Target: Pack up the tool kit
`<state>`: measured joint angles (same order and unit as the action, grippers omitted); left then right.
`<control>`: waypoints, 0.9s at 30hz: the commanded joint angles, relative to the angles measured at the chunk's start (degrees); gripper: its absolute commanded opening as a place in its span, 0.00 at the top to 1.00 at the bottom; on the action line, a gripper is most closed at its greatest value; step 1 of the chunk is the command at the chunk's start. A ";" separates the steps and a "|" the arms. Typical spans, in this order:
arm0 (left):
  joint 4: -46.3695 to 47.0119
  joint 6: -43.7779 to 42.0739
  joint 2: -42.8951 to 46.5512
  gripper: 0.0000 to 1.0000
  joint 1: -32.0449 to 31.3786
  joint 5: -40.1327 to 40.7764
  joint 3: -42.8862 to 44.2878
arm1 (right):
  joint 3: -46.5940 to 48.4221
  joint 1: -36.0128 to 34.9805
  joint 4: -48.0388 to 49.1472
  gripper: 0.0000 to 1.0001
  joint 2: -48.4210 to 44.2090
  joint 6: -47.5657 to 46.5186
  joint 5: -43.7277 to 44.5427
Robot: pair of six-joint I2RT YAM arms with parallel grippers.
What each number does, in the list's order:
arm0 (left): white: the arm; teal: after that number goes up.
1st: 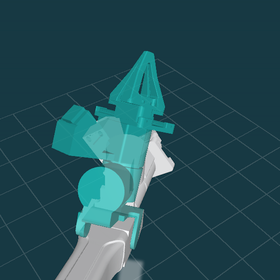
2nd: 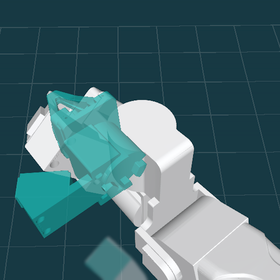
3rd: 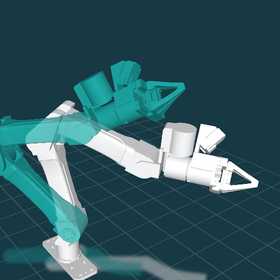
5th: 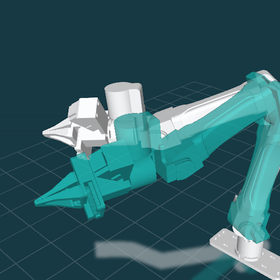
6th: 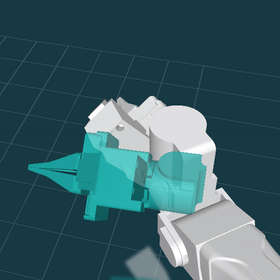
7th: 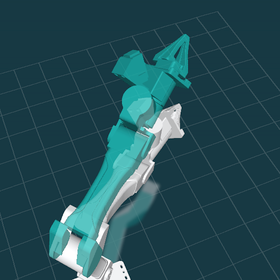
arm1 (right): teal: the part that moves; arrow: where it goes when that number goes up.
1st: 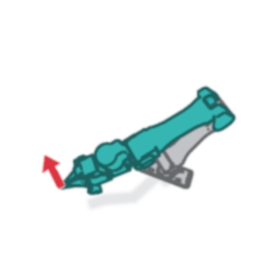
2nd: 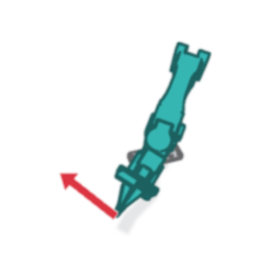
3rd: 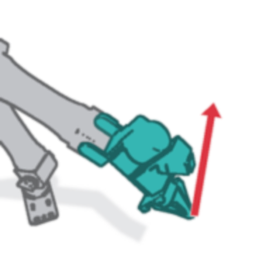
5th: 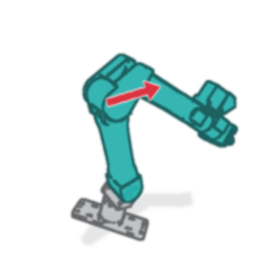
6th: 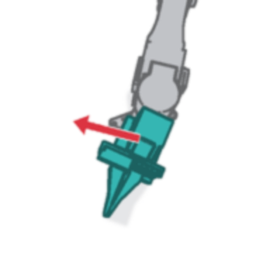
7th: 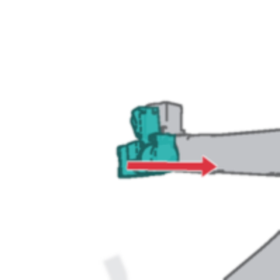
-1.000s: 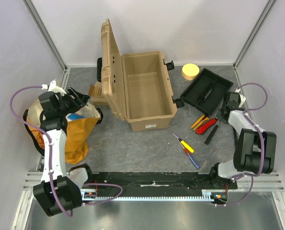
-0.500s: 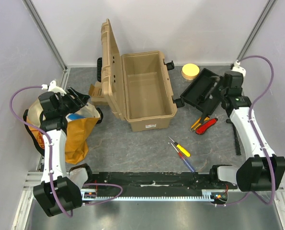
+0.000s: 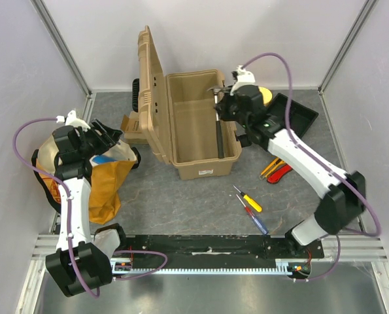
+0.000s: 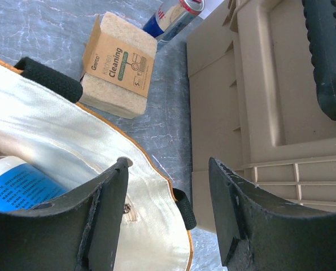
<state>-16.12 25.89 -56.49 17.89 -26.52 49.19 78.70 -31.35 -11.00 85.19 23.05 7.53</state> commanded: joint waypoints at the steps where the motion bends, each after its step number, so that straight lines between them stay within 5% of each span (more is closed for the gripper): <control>1: 1.44 -0.05 1.38 0.36 -0.14 1.65 -0.59 | 7.25 -1.69 6.78 1.00 8.39 -0.55 4.33; 19: 1.09 -0.31 0.15 0.36 -0.14 2.44 -0.59 | 26.33 -6.53 0.99 0.97 41.72 9.20 6.27; 23: 1.00 -0.31 0.15 0.36 -0.14 2.44 -0.50 | 29.22 -6.53 -2.26 0.88 44.53 10.00 7.14; 27: 0.91 -0.31 0.42 0.36 -0.05 2.62 -0.50 | 35.19 -6.53 -8.75 0.66 47.00 10.70 8.02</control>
<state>-16.19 25.89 -56.51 17.87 -25.04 48.36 106.26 -38.13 -15.86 131.46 32.08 12.82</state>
